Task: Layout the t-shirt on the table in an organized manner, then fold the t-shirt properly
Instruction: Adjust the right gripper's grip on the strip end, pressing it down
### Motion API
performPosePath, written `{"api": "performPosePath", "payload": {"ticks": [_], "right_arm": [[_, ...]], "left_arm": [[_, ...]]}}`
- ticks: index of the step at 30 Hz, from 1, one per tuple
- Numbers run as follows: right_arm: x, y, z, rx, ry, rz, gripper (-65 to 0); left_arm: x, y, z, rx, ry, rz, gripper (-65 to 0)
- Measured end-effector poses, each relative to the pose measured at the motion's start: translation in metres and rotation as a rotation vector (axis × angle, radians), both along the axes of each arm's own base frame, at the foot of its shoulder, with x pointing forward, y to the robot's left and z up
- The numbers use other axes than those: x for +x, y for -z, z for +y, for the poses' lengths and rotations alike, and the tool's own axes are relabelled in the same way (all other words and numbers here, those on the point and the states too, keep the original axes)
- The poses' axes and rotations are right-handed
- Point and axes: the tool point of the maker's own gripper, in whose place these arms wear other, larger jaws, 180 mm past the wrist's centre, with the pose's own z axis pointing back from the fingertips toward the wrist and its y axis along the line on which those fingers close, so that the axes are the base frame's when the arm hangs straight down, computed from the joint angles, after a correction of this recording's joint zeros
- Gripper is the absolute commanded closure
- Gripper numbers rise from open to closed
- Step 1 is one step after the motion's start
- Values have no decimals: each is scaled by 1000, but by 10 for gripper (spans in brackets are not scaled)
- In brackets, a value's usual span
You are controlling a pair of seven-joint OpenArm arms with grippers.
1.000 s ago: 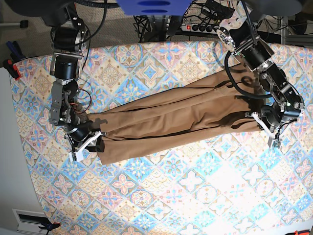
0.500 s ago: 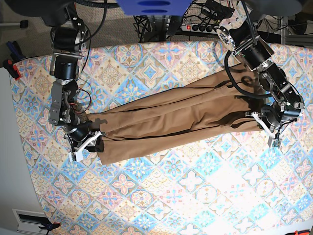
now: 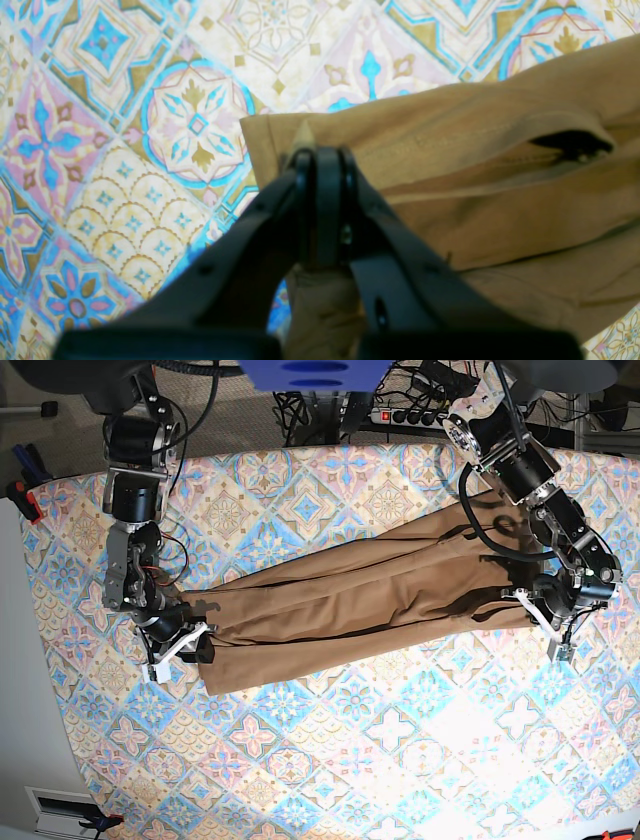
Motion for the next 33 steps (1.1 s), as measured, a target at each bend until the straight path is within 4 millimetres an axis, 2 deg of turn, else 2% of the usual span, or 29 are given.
{"api": "performPosePath", "payload": {"ticks": [3, 4, 6, 7, 16, 19, 22, 27, 33], "right_arm": [[0, 0, 0, -2, -2, 0, -147], [0, 0, 1, -4, -4, 1, -119], [0, 0, 1, -5, -5, 5, -19], [-1, 1, 1, -6, -6, 8, 0], [-1, 1, 0, -7, -6, 12, 0], [-4, -2, -9, -51, -26, 36, 0], [1, -15, -19, -96, -27, 25, 0], [18, -51, -10, -113, -62, -55, 0], [11, -44, -12, -127, -62, -25, 0]], "left_arm": [[0, 0, 0, 0, 0, -1, 0], [0, 0, 0, 0, 0, 0, 0], [0, 0, 0, 0, 0, 0, 0], [0, 0, 0, 0, 0, 0, 0], [0, 0, 0, 0, 0, 0, 0], [0, 0, 0, 0, 0, -1, 0], [0, 0, 0, 0, 0, 0, 0], [0, 0, 0, 0, 0, -1, 0], [0, 0, 0, 0, 0, 0, 0]]}}
